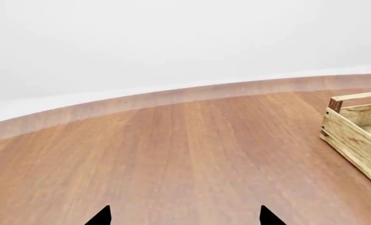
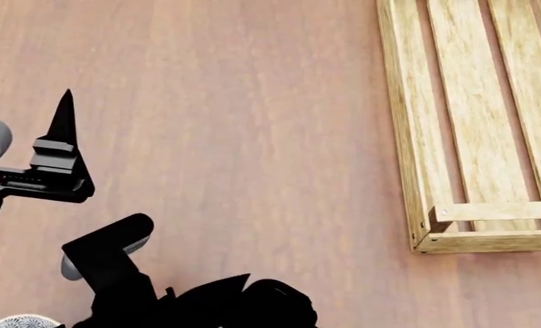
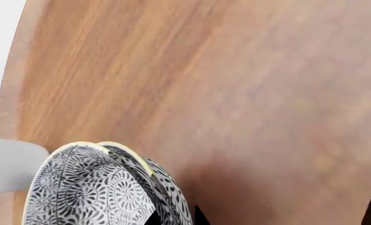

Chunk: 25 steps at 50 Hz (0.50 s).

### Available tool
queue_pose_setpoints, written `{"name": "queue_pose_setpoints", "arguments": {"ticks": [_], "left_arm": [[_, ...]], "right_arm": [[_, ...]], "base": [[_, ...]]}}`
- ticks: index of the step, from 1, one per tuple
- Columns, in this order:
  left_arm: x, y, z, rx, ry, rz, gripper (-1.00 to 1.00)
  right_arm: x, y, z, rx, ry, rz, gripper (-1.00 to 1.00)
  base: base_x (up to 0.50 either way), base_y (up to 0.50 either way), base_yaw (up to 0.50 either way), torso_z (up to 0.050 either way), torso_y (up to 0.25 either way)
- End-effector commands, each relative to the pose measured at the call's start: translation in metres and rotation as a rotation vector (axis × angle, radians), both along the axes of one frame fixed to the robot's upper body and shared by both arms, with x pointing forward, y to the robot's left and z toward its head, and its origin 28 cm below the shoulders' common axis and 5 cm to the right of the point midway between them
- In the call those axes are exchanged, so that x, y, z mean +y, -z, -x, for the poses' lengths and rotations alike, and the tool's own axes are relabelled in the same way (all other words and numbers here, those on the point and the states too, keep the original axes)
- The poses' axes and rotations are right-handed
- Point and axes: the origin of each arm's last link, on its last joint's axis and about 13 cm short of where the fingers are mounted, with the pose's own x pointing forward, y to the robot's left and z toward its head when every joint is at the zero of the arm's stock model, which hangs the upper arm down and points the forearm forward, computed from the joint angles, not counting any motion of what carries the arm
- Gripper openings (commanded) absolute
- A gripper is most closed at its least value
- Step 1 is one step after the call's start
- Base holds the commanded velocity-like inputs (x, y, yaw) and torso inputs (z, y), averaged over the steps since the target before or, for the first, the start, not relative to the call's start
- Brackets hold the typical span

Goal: Stack the right bowl on the left bowl and place them in the tray.

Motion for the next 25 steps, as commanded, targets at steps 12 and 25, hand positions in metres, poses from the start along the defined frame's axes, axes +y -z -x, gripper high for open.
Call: {"name": "queue_pose_setpoints", "arguments": {"ticks": [12,25], "left_arm": [[0.000,0.002,0.001,-0.005,-0.001,-0.002,1.00],[0.002,0.003,0.000,-0.005,-0.004,-0.002,1.00]], "right_arm": [[-0.017,-0.055,-0.036,-0.080,0.151,-0.113,-1.00],[-0.043,-0.111,-0.091,-0.183,0.391,-0.149,-1.00]], "base": [[0.00,0.00,0.00,0.000,0.000],[0.00,0.00,0.00,0.000,0.000]]}}
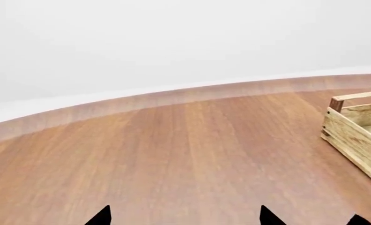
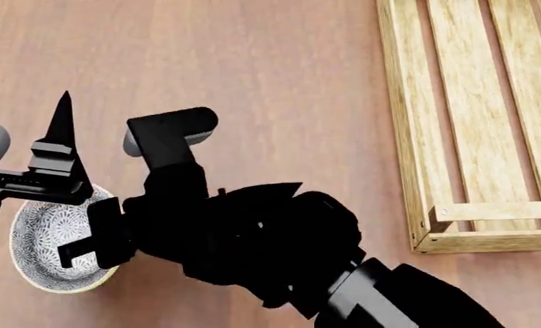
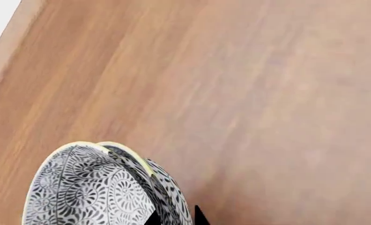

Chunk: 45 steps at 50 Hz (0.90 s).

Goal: Stack the right bowl on the left bowl and place them in the tray.

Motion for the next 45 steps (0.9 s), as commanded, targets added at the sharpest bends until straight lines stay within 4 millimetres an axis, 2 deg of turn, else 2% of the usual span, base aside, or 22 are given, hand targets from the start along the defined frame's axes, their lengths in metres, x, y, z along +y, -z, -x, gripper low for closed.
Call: {"name": "queue_pose_setpoints", "arguments": {"ticks": [1,9,12,16,23,30,45], "left_arm": [[0.001,0.001,-0.001,0.000,-0.002,-0.001,1.00],[0.001,0.000,-0.002,-0.002,-0.002,-0.005,1.00],[0.002,0.000,-0.001,-0.002,-0.003,-0.003,1.00],[0.003,0.000,-0.001,-0.003,-0.003,0.000,1.00],[0.002,0.002,0.000,0.001,0.006,0.002,1.00],[0.001,0.003,-0.002,0.007,0.008,-0.002,1.00],[0.001,0.006,-0.003,0.016,0.007,-0.007,1.00]], "right_arm": [[-0.021,-0.058,-0.041,-0.082,0.174,-0.083,-1.00],[-0.039,-0.088,-0.057,-0.126,0.290,-0.097,-1.00],[-0.049,-0.115,-0.060,-0.154,0.337,-0.131,-1.00],[-0.063,-0.133,-0.062,-0.172,0.419,-0.160,-1.00],[-0.087,-0.153,-0.064,-0.188,0.569,-0.221,-1.00],[-0.113,-0.167,-0.065,-0.202,0.706,-0.294,-1.00],[-0.160,-0.164,-0.067,-0.146,0.974,-0.394,-1.00]], "base": [[0.00,0.00,0.00,0.000,0.000],[0.00,0.00,0.00,0.000,0.000],[0.00,0.00,0.00,0.000,0.000],[0.00,0.00,0.00,0.000,0.000],[0.00,0.00,0.00,0.000,0.000],[0.00,0.00,0.00,0.000,0.000],[0.00,0.00,0.00,0.000,0.001]]}}
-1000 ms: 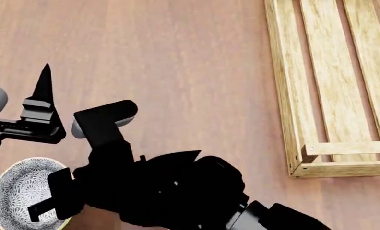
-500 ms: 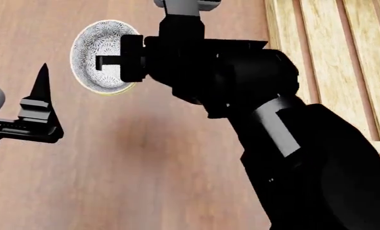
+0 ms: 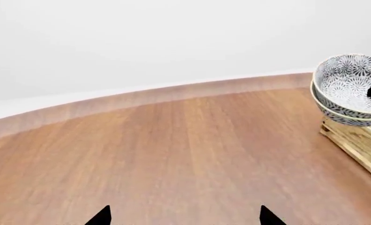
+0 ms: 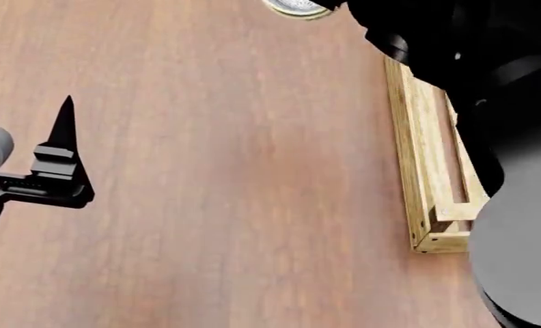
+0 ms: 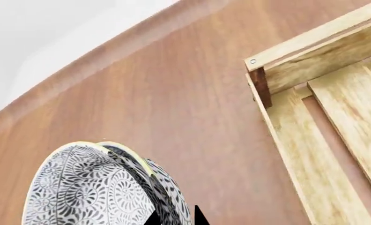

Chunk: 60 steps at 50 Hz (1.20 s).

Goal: Stack the right bowl on the left bowl and place them in the tray.

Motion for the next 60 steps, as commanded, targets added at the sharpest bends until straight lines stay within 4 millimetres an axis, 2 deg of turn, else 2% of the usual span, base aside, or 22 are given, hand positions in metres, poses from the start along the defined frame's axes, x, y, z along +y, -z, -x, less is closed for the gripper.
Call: {"name": "queue_pose_setpoints", "arguments": {"ticks": [1,7,12,20,27,34,37,56,60], "left_arm": [[0.000,0.002,-0.001,0.007,0.001,-0.004,1.00],[-0.001,0.004,-0.002,0.013,0.005,-0.039,1.00],[-0.001,0.004,-0.002,0.015,-0.003,-0.053,1.00],[0.000,0.002,-0.002,0.005,0.003,-0.018,1.00],[-0.002,0.003,-0.003,0.039,0.032,0.016,1.00],[-0.001,0.002,-0.002,0.039,0.021,0.005,1.00],[-0.001,0.003,-0.002,0.020,0.018,0.007,1.00],[-0.001,0.004,-0.002,0.035,0.018,0.015,1.00],[-0.001,0.003,-0.002,0.026,0.018,0.019,1.00]], "right_arm": [[-0.038,-0.014,0.001,-0.028,0.196,-0.155,-1.00],[-0.052,-0.013,0.002,-0.016,0.259,-0.210,-1.00],[-0.064,-0.013,0.003,-0.006,0.311,-0.269,-1.00],[-0.083,-0.008,0.004,0.011,0.398,-0.330,-1.00],[-0.085,-0.011,0.005,0.005,0.404,-0.332,-1.00],[-0.091,-0.015,0.007,-0.007,0.419,-0.355,-1.00],[-0.092,-0.013,0.007,-0.004,0.428,-0.359,-1.00],[-0.101,0.006,0.005,0.075,0.528,-0.406,-1.00],[-0.102,0.005,0.005,0.075,0.535,-0.413,-1.00]], "base": [[0.00,0.00,0.00,0.000,0.000],[0.00,0.00,0.00,0.000,0.000],[0.00,0.00,0.00,0.000,-0.227],[0.00,0.00,0.00,0.000,-0.053],[0.00,0.00,0.00,0.000,0.000],[0.00,0.00,0.00,0.000,0.250],[0.00,0.00,0.00,0.000,0.244],[0.00,0.00,0.00,0.000,0.000],[0.00,0.00,0.00,0.000,0.188]]}}
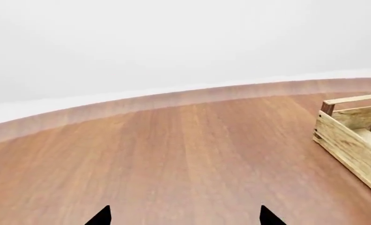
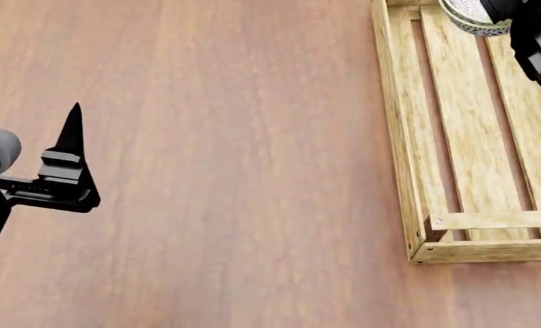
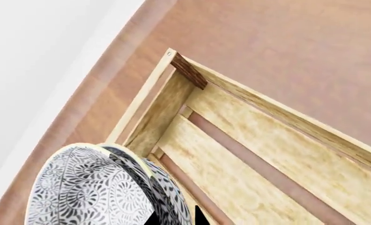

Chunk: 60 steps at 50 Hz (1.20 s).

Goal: Stack the right bowl on the left bowl and place them in the tray.

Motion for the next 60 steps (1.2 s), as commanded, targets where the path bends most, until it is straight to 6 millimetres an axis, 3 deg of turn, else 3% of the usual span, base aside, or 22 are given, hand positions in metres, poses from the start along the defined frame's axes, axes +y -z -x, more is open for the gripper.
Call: {"name": "queue_pose_setpoints", "arguments": {"ticks": [1,14,28,39,52,60], "left_arm": [[0.000,0.000,0.000,-0.002,0.000,0.006,1.00],[0.000,0.000,0.001,-0.011,-0.001,-0.002,1.00],[0.000,0.002,0.001,-0.008,0.002,-0.005,1.00],[0.000,0.003,0.001,-0.005,0.005,-0.008,1.00],[-0.002,0.003,0.002,-0.005,0.037,-0.018,1.00],[-0.002,0.003,0.001,-0.007,0.023,-0.034,1.00]], "right_arm": [[-0.008,-0.005,0.001,-0.018,0.049,-0.036,-1.00],[-0.010,0.005,-0.001,0.015,0.085,-0.075,-1.00],[-0.020,0.024,-0.002,-0.031,0.126,-0.248,-1.00],[-0.023,0.033,-0.004,-0.140,0.113,-0.245,-1.00],[-0.021,0.039,-0.005,-0.109,0.118,-0.218,-1.00],[-0.018,0.037,-0.005,-0.098,0.116,-0.202,-1.00]], "base": [[0.00,0.00,0.00,0.000,0.025],[0.00,0.00,0.00,0.000,0.000],[0.00,0.00,0.00,0.000,0.000],[0.00,0.00,0.00,0.000,0.000],[0.00,0.00,0.00,0.000,0.001],[0.00,0.00,0.00,0.001,-0.243]]}}
